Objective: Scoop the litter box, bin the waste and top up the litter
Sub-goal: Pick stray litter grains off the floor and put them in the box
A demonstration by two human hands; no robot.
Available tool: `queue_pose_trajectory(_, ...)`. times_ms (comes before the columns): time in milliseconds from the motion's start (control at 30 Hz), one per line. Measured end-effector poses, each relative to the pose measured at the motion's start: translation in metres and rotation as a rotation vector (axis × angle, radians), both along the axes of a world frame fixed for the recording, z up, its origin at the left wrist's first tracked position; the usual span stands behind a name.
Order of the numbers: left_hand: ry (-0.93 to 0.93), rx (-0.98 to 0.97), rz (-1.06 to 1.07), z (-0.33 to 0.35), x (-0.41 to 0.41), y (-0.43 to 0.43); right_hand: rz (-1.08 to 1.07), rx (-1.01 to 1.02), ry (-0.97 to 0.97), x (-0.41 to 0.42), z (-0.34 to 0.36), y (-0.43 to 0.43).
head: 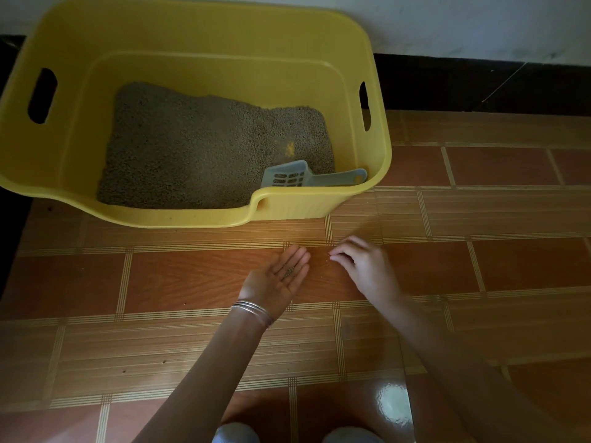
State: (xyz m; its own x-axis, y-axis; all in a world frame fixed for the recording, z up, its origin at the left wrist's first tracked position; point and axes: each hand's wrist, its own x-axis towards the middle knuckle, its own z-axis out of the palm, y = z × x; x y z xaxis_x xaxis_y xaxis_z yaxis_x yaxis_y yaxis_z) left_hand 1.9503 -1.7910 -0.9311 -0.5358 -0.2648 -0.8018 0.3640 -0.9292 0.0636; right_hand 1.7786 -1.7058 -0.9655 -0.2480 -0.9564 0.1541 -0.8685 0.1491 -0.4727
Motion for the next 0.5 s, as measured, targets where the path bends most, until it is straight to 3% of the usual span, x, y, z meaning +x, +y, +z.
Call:
queue_pose_trajectory(300,-0.016,-0.006,-0.022,0.001,0.0,0.004,-0.065,0.035,0.274,0.019,-0.002,-0.002)
queue_pose_trajectory(500,-0.035,-0.015,-0.065,0.003,-0.008,0.012,-0.096,0.016,0.006,0.017,0.01,0.001)
